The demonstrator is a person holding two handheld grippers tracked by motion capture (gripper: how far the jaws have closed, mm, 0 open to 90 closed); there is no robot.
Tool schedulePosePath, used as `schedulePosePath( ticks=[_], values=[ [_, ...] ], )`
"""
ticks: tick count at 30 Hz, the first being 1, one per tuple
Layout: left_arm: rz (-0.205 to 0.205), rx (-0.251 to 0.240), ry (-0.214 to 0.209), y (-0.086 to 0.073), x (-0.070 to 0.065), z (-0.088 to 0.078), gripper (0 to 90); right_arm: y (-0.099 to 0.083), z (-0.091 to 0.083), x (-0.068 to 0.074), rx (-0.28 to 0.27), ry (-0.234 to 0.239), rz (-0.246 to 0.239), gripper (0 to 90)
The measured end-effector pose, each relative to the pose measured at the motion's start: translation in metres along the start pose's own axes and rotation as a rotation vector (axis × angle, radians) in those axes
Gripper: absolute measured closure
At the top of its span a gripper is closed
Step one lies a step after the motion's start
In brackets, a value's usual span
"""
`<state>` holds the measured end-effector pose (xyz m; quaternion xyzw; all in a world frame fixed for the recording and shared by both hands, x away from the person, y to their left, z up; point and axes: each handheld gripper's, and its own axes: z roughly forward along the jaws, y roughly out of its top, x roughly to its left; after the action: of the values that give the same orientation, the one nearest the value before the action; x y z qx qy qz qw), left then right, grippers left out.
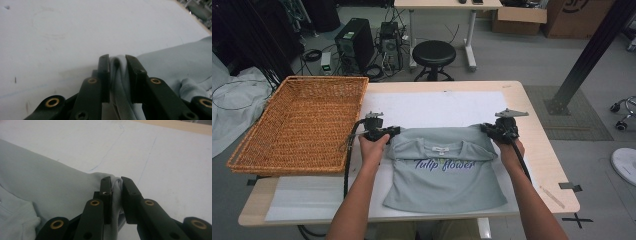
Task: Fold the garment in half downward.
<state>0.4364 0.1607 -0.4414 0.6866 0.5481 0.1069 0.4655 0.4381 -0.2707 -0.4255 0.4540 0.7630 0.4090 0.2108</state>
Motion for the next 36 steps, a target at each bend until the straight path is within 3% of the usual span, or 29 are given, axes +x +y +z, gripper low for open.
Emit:
schedulePosePath(
  ticks=[2, 6, 8, 10, 11, 15, 20, 26, 28, 31, 36],
  values=[
    [0.035, 0.025, 0.022, 0.003, 0.002, 0.005, 74.4, 0.003, 0.008, -0.002, 0.011, -0.011, 0.001, 80.1],
    [0.025, 0.015, 0.011, 0.004, 0.003, 0.009, 73.6, 0.001, 0.020, -0.006, 0.039, -0.019, 0.026, 78.4],
    [0.035, 0.012, 0.006, 0.003, 0.002, 0.007, 71.6, 0.000, 0.020, -0.007, 0.036, -0.016, 0.048, 70.0],
    [0.040, 0.002, -0.009, 0.003, 0.000, 0.004, 65.1, 0.000, 0.014, -0.009, 0.004, -0.008, 0.080, 57.7],
    [0.044, -0.002, -0.020, 0.004, -0.002, 0.002, 56.2, 0.001, 0.009, -0.010, -0.018, -0.004, 0.093, 54.9],
    [0.122, -0.015, -0.008, 0.003, -0.016, -0.009, 37.7, 0.004, -0.013, -0.009, -0.084, 0.012, 0.086, 44.1],
    [0.145, -0.071, -0.007, -0.004, -0.026, -0.024, 31.3, -0.002, -0.038, -0.002, -0.126, 0.070, 0.061, 40.0],
    [0.185, -0.087, -0.005, -0.021, -0.037, -0.041, 29.0, -0.020, -0.055, 0.012, -0.108, 0.134, 0.020, 39.7],
    [0.203, -0.098, 0.001, -0.028, -0.043, -0.045, 24.0, -0.025, -0.061, 0.016, -0.112, 0.148, 0.022, 39.6],
    [0.238, -0.094, 0.010, -0.038, -0.050, -0.046, 18.4, -0.031, -0.064, 0.022, -0.102, 0.166, 0.010, 38.5],
    [0.251, -0.094, 0.035, -0.047, -0.058, -0.043, 16.2, -0.035, -0.060, 0.029, -0.081, 0.177, 0.016, 34.1]
  ],
)
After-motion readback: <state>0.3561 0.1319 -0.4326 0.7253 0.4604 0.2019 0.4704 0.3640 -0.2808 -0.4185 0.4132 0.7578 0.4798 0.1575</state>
